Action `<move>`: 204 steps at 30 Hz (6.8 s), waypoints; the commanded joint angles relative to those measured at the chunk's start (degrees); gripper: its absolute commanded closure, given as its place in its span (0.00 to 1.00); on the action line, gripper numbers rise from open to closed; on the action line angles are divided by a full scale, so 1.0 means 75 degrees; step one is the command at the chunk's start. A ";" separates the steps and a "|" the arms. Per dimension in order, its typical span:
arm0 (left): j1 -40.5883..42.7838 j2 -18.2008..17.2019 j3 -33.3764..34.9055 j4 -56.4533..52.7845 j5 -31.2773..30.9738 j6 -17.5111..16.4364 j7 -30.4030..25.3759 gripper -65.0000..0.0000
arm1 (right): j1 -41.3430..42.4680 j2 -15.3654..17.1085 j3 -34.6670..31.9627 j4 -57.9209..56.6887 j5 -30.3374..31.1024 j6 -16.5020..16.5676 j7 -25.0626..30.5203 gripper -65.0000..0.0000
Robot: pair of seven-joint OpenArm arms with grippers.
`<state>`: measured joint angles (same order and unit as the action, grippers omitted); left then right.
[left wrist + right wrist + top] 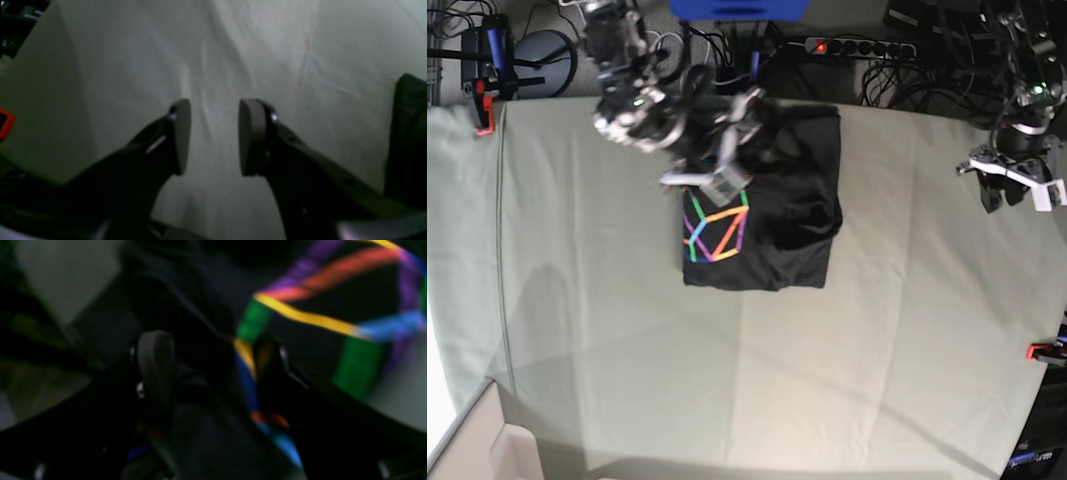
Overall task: Layout the t-shirt on the table in an organized manner, then fold the t-shirt properly
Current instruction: 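Release the fold and raise the right gripper off the shirt, then press the left gripper along the folded shirt's side edge, then tuck the printed panel's edge with the right gripper, then withdraw it, then grasp the folded shirt's corner with the left gripper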
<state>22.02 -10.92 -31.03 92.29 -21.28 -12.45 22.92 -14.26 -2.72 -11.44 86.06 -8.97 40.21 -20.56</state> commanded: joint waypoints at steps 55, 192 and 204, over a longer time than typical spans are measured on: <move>-0.2274 0.1497 0.4799 -0.1035 0.2198 0.0083 -0.0190 0.37 | -0.0859 0.0908 0.2235 0.1519 0.0159 -0.0027 0.0156 0.41; 0.0117 0.0887 0.0028 0.0231 0.0018 -0.0034 0.0103 0.38 | 0.2564 0.0345 0.3477 -0.1916 0.0159 -0.0027 0.0860 0.86; -0.1172 0.0817 0.1986 0.0301 -0.1271 0.0013 0.1780 0.01 | 0.0981 0.0545 0.3524 -0.0345 0.0159 -0.0027 0.0871 0.56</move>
<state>13.54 -4.73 -16.12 93.89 -30.28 -12.19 36.80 -7.11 1.19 15.00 82.63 -8.62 40.21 -14.96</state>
